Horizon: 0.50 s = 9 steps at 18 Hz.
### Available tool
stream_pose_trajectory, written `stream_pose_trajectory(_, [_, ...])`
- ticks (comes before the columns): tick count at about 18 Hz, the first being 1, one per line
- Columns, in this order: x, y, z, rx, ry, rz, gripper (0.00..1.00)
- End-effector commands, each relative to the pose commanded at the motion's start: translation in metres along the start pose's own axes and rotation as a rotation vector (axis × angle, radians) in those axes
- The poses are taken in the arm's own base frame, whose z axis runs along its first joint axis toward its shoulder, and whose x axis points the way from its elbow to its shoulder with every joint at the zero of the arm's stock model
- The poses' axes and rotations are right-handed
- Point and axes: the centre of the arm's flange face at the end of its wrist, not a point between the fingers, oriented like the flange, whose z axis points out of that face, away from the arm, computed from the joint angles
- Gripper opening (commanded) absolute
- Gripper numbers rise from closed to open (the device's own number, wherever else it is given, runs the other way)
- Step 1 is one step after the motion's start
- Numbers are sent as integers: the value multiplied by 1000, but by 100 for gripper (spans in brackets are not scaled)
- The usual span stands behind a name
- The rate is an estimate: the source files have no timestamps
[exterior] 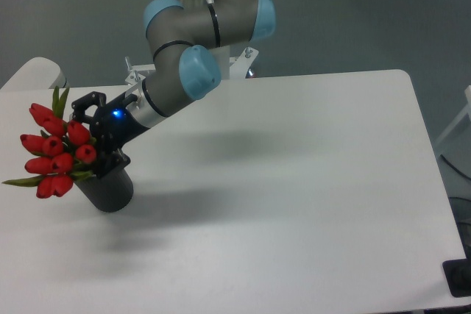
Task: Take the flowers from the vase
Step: 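Lower the open gripper around the tulip stems and close it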
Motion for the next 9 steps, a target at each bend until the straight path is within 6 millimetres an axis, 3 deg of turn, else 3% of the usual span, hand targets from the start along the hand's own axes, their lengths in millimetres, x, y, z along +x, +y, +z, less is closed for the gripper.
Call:
stream_pose_trajectory(5, [0, -1, -2, 1, -4, -3, 30])
stream_pose_trajectory(7, [-1, -2, -2, 2, -7, 2, 13])
stream_pose_trajectory(9, [0, -3, -4, 1, -10, 4, 1])
